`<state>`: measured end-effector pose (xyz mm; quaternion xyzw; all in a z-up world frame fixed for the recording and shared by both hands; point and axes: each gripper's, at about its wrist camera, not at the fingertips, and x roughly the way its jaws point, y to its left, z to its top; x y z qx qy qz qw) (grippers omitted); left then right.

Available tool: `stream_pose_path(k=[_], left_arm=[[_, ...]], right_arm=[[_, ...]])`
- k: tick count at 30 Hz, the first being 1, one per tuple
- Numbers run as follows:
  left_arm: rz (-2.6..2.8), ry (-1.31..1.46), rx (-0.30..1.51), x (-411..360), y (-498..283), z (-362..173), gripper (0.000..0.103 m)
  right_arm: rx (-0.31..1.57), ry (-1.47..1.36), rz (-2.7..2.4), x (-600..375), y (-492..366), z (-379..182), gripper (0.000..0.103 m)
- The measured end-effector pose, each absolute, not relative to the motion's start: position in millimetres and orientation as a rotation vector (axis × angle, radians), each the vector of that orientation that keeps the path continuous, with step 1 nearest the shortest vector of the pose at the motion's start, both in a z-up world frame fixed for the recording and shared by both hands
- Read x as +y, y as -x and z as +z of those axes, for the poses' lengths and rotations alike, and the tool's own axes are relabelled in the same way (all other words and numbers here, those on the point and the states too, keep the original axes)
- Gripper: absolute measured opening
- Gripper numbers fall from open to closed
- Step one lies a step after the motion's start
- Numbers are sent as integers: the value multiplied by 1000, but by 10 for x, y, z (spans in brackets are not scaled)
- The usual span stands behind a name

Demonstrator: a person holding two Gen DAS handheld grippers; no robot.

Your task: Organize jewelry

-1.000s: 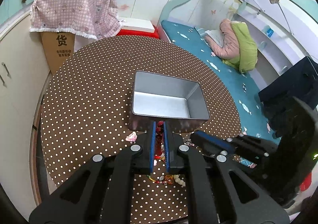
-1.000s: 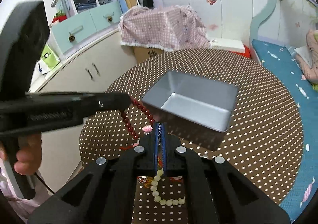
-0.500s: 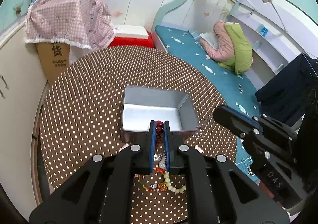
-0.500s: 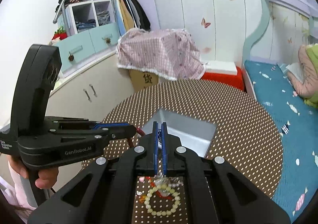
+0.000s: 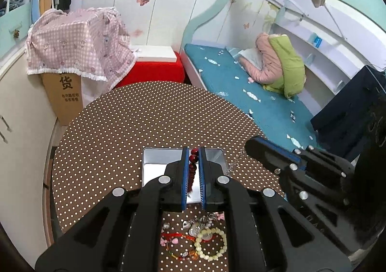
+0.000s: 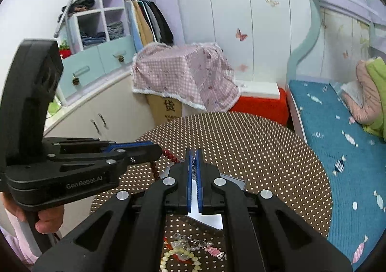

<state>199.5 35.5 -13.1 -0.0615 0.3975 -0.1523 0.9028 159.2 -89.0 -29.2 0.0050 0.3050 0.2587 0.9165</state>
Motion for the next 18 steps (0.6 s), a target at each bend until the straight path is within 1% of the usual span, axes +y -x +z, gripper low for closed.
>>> stream_pose_path(k=[8,13,15,17,18], left_arm=[[-289,140,917,332,-2330,-493,8],[-280,132,966,328,-2436,-689,8],[-278,134,975,352,-2448,-745,8],[-273,127,975,365,-2443,-774,9],[-273,124,975,371,-2436,-781,11]], right_arm=[[761,-66,521,-921,-1860,-663,2],[824,-89,513,-983,-1976,-774,2],[826,-101,507,-1024,-1967,-774,6],[824,-104,500,-1055,-1938,-752,6],[821,-103,495,-1066,-1929,-742,8]])
